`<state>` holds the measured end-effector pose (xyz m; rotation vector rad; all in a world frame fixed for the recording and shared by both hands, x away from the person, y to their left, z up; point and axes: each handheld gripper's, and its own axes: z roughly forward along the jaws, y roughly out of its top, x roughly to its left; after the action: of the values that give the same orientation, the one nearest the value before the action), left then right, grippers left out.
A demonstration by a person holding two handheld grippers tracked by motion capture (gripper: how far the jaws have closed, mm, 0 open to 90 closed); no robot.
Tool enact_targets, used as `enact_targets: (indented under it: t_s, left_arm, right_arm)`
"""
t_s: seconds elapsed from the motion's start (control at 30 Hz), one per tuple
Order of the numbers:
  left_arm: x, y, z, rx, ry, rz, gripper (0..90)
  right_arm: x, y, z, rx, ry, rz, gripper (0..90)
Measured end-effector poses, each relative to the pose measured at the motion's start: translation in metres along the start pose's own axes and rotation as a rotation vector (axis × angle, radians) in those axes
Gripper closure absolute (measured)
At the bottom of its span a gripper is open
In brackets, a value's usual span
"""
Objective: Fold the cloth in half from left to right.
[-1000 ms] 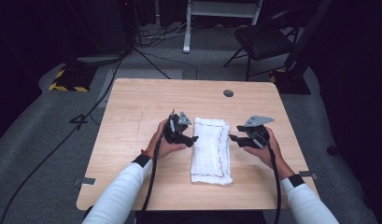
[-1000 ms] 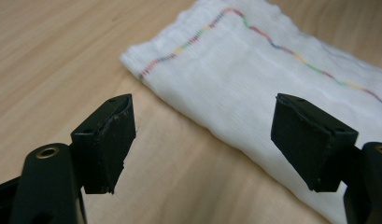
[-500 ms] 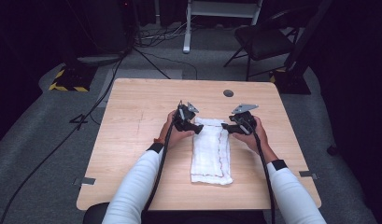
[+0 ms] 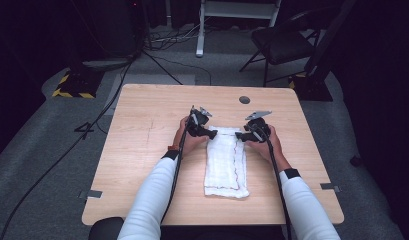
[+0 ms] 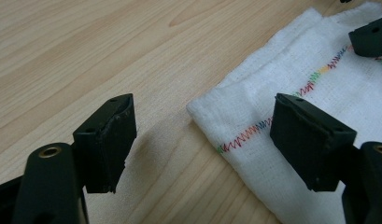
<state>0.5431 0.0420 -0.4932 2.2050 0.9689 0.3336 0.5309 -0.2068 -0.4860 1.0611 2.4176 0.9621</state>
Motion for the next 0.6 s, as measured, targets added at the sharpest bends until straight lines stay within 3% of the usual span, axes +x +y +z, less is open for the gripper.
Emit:
enact_targets:
  t_s: [0.17,0.33,0.6]
  left_arm:
    - [0.0,-0.001,0.004,0.01,-0.014,-0.001,24.1]
    - [0.002,-0.002,0.005,0.005,-0.027,0.005,23.9]
    - [0.002,-0.004,0.006,-0.01,-0.035,0.028,24.6]
  right_arm:
    - [0.002,0.0,0.004,0.008,-0.006,-0.014,48.2]
    - [0.001,0.001,0.008,-0.006,-0.022,-0.013,44.2]
    - [-0.008,0.007,0.014,0.023,0.026,0.075,45.4]
